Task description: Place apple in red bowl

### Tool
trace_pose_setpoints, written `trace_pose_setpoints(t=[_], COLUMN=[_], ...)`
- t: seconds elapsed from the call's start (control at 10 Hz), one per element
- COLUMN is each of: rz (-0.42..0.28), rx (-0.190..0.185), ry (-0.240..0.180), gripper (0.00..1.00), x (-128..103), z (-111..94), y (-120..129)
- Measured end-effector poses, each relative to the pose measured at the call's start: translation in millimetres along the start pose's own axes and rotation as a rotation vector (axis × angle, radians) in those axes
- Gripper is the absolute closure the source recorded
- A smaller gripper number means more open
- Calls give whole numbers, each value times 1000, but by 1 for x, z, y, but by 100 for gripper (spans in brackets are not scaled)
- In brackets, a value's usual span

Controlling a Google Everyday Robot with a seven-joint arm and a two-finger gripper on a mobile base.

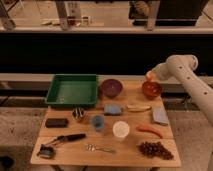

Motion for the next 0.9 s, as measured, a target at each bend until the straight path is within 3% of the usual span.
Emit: trace_pose_setpoints(t=[0.5,0.9], rz=[24,58], rx=[-25,-42], ry=[5,14], gripper=[100,100], x=[0,9], z=[-7,3], y=[15,34])
